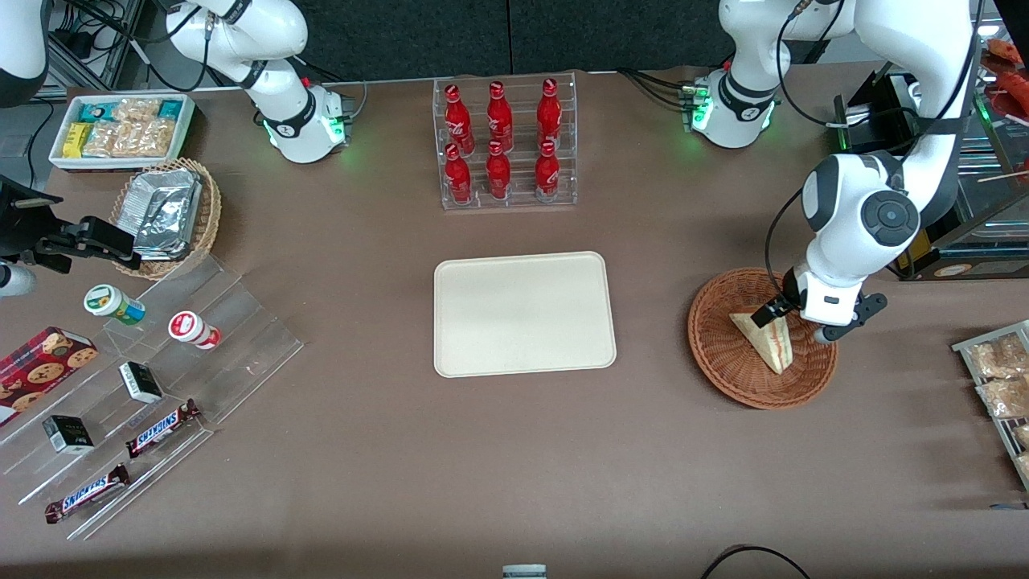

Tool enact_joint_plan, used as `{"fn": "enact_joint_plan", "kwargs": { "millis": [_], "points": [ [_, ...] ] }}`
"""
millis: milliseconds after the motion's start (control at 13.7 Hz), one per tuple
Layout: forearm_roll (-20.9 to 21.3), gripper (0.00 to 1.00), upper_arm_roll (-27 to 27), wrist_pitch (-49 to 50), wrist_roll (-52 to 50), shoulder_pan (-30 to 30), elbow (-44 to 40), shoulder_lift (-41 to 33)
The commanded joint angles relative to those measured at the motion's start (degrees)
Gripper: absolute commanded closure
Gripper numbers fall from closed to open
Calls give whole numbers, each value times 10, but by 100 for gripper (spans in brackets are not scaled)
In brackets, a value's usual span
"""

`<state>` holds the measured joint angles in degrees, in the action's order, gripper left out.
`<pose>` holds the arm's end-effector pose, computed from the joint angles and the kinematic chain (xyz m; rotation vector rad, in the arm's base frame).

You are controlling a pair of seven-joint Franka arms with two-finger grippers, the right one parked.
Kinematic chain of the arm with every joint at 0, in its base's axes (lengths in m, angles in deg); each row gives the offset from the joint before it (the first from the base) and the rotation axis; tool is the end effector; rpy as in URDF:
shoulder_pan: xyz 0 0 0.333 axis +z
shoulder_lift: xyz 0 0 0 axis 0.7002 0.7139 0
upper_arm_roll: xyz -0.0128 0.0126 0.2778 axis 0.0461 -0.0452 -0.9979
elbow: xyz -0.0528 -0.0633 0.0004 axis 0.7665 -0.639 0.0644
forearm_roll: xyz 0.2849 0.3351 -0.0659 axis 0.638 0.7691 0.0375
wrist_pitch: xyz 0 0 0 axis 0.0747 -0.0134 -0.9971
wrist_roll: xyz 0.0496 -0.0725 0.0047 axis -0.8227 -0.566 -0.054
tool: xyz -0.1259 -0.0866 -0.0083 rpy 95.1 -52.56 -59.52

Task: Place sandwich from basket to tray
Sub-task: 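Lower the left gripper and close it on the sandwich's crust edge, then lift the sandwich up out of the basket with the left gripper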

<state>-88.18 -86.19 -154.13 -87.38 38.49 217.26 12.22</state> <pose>0.5615 -0.0492 0.1722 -3.0055 -0.8427 -0.0150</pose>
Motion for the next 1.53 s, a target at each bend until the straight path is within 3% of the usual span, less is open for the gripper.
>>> {"fn": "enact_joint_plan", "kwargs": {
  "millis": [0,584,657,803,876,1460],
  "points": [
    [1,0,-2,-29,-16,-6,9,8],
    [1,0,-2,-61,-16,-6,12,36],
    [1,10,-2,-61,-16,-6,12,36],
    [1,78,-2,-61,-17,-6,13,35],
    [1,99,-2,-61,-17,-6,13,35],
    [5,100,0,-6,-7,-17,6,-14]
  ]
}}
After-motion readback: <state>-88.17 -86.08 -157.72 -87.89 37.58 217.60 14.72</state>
